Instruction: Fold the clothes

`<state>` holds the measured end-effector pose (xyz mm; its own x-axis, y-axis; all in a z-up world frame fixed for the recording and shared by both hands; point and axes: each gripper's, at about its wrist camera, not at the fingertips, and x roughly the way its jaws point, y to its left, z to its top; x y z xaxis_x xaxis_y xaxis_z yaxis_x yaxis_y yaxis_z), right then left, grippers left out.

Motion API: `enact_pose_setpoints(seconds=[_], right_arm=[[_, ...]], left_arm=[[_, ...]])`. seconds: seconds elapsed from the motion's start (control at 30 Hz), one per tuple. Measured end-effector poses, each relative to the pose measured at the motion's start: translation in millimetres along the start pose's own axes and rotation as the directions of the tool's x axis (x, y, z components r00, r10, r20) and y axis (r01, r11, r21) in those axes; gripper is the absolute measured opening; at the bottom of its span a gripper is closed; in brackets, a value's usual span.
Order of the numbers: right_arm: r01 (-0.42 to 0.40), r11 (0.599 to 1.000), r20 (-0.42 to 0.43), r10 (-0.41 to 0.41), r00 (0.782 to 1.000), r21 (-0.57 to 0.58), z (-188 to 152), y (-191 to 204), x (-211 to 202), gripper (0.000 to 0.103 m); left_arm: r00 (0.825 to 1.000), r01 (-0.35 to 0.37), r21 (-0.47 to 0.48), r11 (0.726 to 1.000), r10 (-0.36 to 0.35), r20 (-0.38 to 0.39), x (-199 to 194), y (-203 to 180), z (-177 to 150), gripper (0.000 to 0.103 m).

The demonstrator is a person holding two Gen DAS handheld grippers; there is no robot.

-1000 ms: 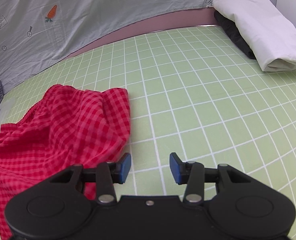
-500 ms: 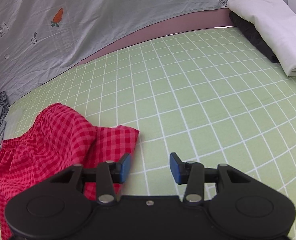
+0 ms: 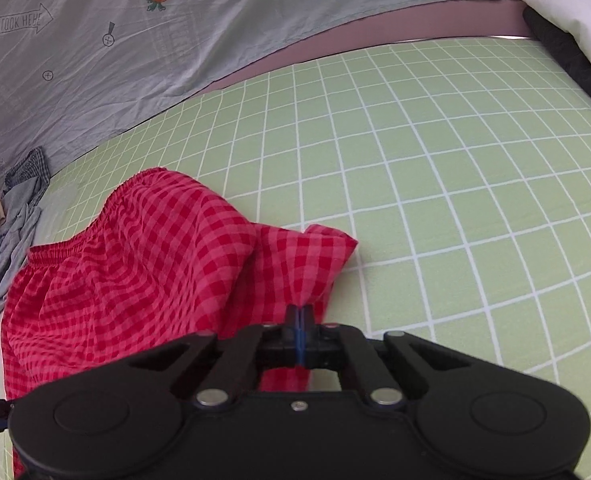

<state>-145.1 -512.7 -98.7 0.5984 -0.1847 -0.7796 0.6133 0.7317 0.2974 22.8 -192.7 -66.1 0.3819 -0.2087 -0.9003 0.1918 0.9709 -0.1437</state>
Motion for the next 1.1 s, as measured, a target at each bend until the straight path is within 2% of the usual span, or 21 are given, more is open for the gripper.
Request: enact_pose_setpoints(seconds=[0.23, 0.33, 0.47, 0.53, 0.6, 0.63, 0.67, 0.73, 0.77, 0.87, 0.93, 1.1], right_arm=[[0.066, 0.993, 0.117, -0.078, 0.99, 0.098, -13.2, -39.5, -69.6, 0.0], [0.119, 0.983, 0.161, -0.142, 0.977, 0.142, -20.5, -58.9, -107.0, 0.0], [0.144, 0.973, 0.218, -0.183, 0.959, 0.18, -22.4, -76.3, -145.8, 0.0], [0.133, 0.975, 0.241, -0.175, 0.955, 0.18, -19.3, -75.8, -152.1, 0.0], [0.126, 0.981, 0.223, -0.158, 0.962, 0.15, -15.9, -71.4, -144.9, 0.001], [0.155, 0.98, 0.188, -0.177, 0.966, 0.129, -16.3, -68.5, -135.7, 0.002], [0.184, 0.977, 0.152, -0.199, 0.968, 0.107, -16.9, -65.7, -126.1, 0.008], [0.25, 0.963, 0.121, -0.262, 0.958, 0.102, -21.6, -60.7, -115.3, 0.021], [0.255, 0.962, 0.129, -0.266, 0.955, 0.098, -24.4, -59.5, -117.0, 0.034], [0.259, 0.964, 0.196, -0.264, 0.944, 0.049, -21.4, -49.0, -122.3, 0.048], [0.263, 0.965, 0.223, -0.257, 0.94, 0.001, -13.9, -41.1, -120.5, 0.053], [0.211, 0.975, 0.23, -0.192, 0.954, -0.062, 5.8, -23.4, -101.8, 0.055]], left_arm=[[1.0, 0.017, 0.045, 0.999, -0.016, -0.016, -10.3, -8.5, -23.1, 0.047], [0.999, 0.026, 0.066, 0.997, -0.024, -0.027, -12.2, -11.4, -33.8, 0.047], [0.999, 0.03, 0.093, 0.995, -0.026, -0.045, -14.3, -14.4, -47.9, 0.047], [0.998, 0.028, 0.099, 0.995, -0.023, -0.05, -15.1, -13.7, -54.6, 0.047], [0.999, 0.023, 0.1, 0.995, -0.018, -0.047, -18.1, -11.5, -59.0, 0.047], [0.999, 0.019, 0.099, 0.995, -0.015, -0.042, -20.0, -10.3, -60.3, 0.047], [0.999, 0.015, 0.097, 0.995, -0.012, -0.035, -22.3, -9.2, -61.2, 0.047], [1.0, 0.002, 0.101, 0.995, -0.001, -0.011, -27.7, -8.4, -60.6, 0.047], [1.0, -0.003, 0.103, 0.995, 0.003, 0.001, -30.1, -8.4, -59.2, 0.047], [1.0, -0.01, 0.108, 0.994, 0.007, 0.026, -33.7, -8.6, -51.3, 0.047], [0.999, -0.01, 0.112, 0.994, 0.006, 0.039, -33.8, -10.7, -44.0, 0.047], [0.997, -0.005, 0.149, 0.989, -0.006, 0.076, -28.1, -24.6, -19.5, 0.047]])
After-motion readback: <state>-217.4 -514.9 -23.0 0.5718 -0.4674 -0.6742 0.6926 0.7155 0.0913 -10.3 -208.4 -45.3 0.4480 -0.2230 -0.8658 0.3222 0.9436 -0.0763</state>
